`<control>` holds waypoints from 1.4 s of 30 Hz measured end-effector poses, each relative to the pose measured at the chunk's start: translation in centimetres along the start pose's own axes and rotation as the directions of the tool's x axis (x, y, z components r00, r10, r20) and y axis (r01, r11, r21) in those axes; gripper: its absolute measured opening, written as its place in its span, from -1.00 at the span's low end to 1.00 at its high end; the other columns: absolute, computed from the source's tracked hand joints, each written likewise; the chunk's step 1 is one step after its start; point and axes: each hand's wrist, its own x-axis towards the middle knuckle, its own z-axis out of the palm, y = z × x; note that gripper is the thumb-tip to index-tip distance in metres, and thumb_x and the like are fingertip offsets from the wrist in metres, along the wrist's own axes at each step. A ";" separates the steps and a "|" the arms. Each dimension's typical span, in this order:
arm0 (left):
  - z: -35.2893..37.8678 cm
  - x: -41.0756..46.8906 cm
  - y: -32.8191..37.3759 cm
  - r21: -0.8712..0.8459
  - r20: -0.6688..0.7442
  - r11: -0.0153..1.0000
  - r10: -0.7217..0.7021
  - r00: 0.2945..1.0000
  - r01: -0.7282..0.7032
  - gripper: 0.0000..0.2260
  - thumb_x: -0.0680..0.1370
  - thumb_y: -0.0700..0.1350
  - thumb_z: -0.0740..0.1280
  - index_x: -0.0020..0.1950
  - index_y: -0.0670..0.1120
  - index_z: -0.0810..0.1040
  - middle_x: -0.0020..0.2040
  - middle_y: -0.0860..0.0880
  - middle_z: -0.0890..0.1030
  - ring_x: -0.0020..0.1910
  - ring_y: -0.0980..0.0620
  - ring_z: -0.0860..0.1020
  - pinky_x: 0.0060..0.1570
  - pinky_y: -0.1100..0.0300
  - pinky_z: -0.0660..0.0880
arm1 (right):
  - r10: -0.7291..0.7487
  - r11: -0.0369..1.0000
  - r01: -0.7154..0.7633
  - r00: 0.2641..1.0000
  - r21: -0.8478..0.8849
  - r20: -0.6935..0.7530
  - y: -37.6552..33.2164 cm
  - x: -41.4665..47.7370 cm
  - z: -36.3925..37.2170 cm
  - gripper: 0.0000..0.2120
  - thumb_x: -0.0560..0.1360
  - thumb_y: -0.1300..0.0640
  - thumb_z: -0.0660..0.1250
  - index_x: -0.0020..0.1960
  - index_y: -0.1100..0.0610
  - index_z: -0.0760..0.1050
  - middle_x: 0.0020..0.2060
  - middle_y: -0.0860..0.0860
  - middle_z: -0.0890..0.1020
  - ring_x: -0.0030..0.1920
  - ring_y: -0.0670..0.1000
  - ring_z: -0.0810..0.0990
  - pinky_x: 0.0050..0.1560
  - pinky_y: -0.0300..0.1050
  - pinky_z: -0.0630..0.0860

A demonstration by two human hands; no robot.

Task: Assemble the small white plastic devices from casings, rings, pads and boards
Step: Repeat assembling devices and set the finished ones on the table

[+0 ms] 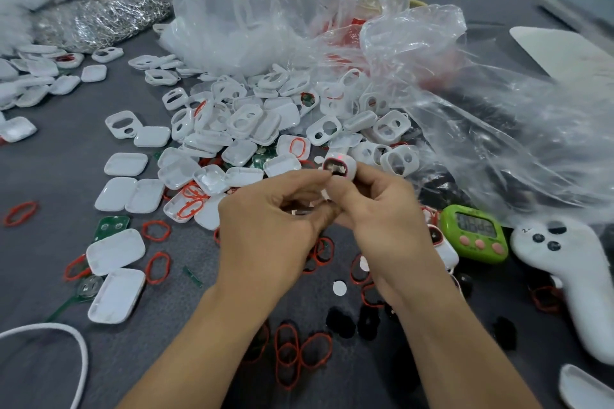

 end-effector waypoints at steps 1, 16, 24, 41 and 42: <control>0.0 0.1 0.0 -0.025 0.009 1.000 0.000 1.000 0.001 -0.69 0.36 -0.18 0.62 0.00 0.16 0.76 -0.17 0.24 0.73 -0.15 0.23 0.71 -0.07 0.27 0.64 | 0.035 0.999 -0.035 0.999 0.041 0.005 0.0 0.1 -0.2 -0.79 0.59 0.26 0.34 -0.05 0.04 0.72 -0.09 0.08 0.77 0.03 0.16 0.74 0.14 0.22 0.66; -0.2 0.9 0.2 -0.370 0.267 0.895 -0.152 0.952 0.247 -0.78 0.47 -0.15 0.41 0.03 0.07 0.77 -0.10 -0.06 0.77 -0.10 -0.05 0.72 -0.17 0.17 0.63 | 0.240 0.928 -0.273 0.959 0.253 0.152 -1.2 -0.1 -1.1 -0.77 0.66 0.32 0.22 0.03 0.26 0.67 -0.22 0.22 0.72 -0.34 0.13 0.69 -0.33 -0.15 0.64; -0.2 1.3 0.1 -0.402 0.239 0.853 -0.253 0.937 0.333 -0.85 0.42 -0.16 0.49 -0.04 -0.03 0.79 -0.16 -0.18 0.74 -0.23 -0.05 0.62 -0.25 0.11 0.57 | 0.190 0.936 -0.267 0.932 0.231 0.308 -1.2 -0.2 -0.9 -0.69 0.55 0.51 0.22 0.12 0.24 0.63 -0.20 0.16 0.69 -0.23 0.11 0.67 -0.16 -0.09 0.68; -0.2 1.4 0.4 -0.471 0.322 0.822 -0.178 0.930 0.321 -0.81 0.50 -0.25 0.33 -0.08 -0.21 0.75 -0.41 -0.22 0.56 -0.53 -0.11 0.43 -0.43 0.10 0.51 | 0.213 0.924 -0.273 0.949 0.268 0.232 -1.1 0.0 -0.3 -0.68 0.46 0.58 0.21 0.01 0.30 0.63 -0.30 0.25 0.64 -0.47 0.09 0.52 -0.50 -0.18 0.43; -0.2 1.4 0.4 -0.469 0.323 0.823 -0.179 0.929 0.321 -0.82 0.49 -0.25 0.34 -0.08 -0.21 0.75 -0.41 -0.21 0.56 -0.54 -0.10 0.43 -0.43 0.12 0.50 | 0.218 0.923 -0.278 0.948 0.267 0.232 -1.1 0.0 -0.4 -0.69 0.47 0.57 0.21 0.02 0.31 0.62 -0.29 0.26 0.65 -0.47 0.09 0.53 -0.49 -0.18 0.44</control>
